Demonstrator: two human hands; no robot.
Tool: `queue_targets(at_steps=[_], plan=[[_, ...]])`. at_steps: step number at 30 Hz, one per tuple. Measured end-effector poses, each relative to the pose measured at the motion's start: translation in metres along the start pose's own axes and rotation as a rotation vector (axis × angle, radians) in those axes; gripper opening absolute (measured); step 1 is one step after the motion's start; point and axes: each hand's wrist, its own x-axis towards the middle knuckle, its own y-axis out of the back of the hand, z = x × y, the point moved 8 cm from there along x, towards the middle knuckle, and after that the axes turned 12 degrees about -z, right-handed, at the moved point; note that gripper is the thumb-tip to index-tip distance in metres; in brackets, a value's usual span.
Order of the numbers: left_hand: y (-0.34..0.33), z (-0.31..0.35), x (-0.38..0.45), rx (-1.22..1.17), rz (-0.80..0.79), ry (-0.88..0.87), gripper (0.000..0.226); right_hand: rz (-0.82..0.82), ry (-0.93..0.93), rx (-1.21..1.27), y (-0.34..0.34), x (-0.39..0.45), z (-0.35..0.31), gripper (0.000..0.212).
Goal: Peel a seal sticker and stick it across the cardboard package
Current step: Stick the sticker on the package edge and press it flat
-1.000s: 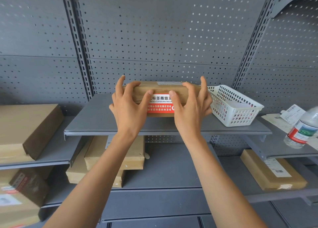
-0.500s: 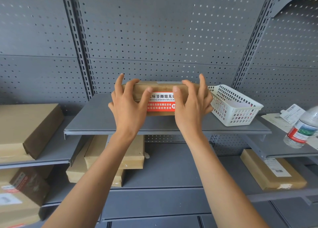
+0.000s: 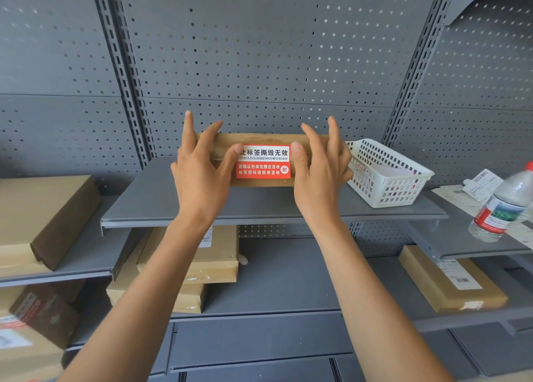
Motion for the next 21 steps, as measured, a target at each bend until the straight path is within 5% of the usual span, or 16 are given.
queue_targets(at_steps=[5, 16, 21], plan=[[0.0017, 0.0053, -0.0021, 0.041, -0.013, -0.022, 0.07, -0.042, 0.014, -0.057, -0.0017, -0.0001, -0.0052, 0.074], [0.0069, 0.002, -0.0014, 0.052, -0.056, -0.054, 0.067, -0.127, 0.095, -0.03, 0.0053, 0.003, -0.004, 0.051], [0.0077, 0.0094, -0.0053, 0.094, -0.072, -0.061, 0.067, -0.145, 0.06, -0.055, 0.0051, -0.0013, -0.008, 0.076]])
